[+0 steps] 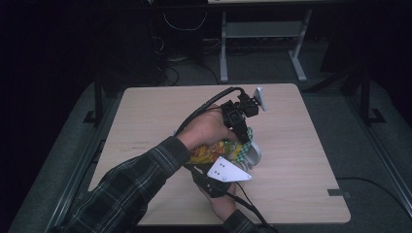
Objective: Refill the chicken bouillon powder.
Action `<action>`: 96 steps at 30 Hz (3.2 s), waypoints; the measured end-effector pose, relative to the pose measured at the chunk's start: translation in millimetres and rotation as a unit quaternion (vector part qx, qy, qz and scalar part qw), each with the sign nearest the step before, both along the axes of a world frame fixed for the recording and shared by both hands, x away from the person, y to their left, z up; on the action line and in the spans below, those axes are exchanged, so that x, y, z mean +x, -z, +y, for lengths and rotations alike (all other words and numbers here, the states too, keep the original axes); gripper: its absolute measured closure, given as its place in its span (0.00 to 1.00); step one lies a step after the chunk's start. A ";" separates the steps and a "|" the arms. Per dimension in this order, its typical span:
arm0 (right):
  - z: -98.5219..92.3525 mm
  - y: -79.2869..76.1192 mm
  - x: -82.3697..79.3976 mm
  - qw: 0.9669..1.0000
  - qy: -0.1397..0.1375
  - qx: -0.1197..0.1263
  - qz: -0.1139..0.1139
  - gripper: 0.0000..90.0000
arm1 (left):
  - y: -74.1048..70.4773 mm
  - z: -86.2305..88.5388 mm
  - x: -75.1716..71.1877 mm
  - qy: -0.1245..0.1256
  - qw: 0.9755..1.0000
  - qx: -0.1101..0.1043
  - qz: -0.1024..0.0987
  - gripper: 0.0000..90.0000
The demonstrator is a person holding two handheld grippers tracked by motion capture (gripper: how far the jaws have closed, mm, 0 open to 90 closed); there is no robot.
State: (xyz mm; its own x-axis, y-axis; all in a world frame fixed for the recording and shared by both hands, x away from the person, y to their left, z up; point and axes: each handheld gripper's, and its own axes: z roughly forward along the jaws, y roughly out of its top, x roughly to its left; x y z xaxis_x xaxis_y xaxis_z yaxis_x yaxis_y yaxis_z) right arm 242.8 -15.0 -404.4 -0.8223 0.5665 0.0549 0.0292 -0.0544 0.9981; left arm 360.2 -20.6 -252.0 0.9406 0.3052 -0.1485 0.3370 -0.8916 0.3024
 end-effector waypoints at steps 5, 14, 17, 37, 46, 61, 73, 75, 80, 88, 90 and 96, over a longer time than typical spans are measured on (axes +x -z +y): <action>-0.4 -0.3 0.1 1.000 0.000 0.000 -0.001 1.00 | -0.3 0.1 0.1 0.002 1.000 -0.001 -0.001 0.96; 0.0 0.7 0.6 1.000 0.000 -0.009 -0.001 1.00 | -1.2 5.5 -0.7 -0.001 1.000 -0.013 -0.002 0.97; 0.9 2.5 0.5 1.000 0.001 -0.013 0.001 1.00 | -0.7 9.4 -0.1 0.003 1.000 -0.019 0.003 0.98; 3.2 11.4 3.2 0.998 0.002 -0.055 0.025 1.00 | -3.1 56.7 -3.4 0.023 0.991 -0.128 0.017 0.99; -1.0 10.7 4.9 0.997 0.011 -0.070 0.043 1.00 | -9.5 79.7 -4.3 0.031 0.984 -0.176 0.011 1.00; -10.5 7.1 5.9 0.992 0.021 -0.107 0.070 0.99 | -14.0 110.3 -3.3 0.022 0.971 -0.240 0.001 1.00; -28.0 2.2 6.8 0.990 0.031 -0.118 0.077 1.00 | -10.9 135.3 -1.5 0.000 0.962 -0.273 -0.025 1.00; -31.7 0.0 6.8 0.990 0.032 -0.116 0.077 1.00 | -10.2 139.6 -1.2 -0.005 0.960 -0.277 -0.029 1.00; -40.9 -5.7 7.4 0.990 0.026 -0.117 0.076 1.00 | -6.3 152.5 0.3 -0.017 0.956 -0.292 -0.035 1.00; -53.8 -10.3 5.4 0.986 0.010 -0.149 0.074 1.00 | 2.6 175.1 1.4 -0.047 0.947 -0.313 -0.051 1.00; -58.7 -11.4 5.7 0.985 0.006 -0.152 0.079 1.00 | 4.3 181.5 1.6 -0.058 0.944 -0.318 -0.058 1.00; -70.9 -15.8 8.1 0.983 -0.006 -0.157 0.095 1.00 | 9.9 203.2 2.0 -0.090 0.932 -0.341 -0.080 1.00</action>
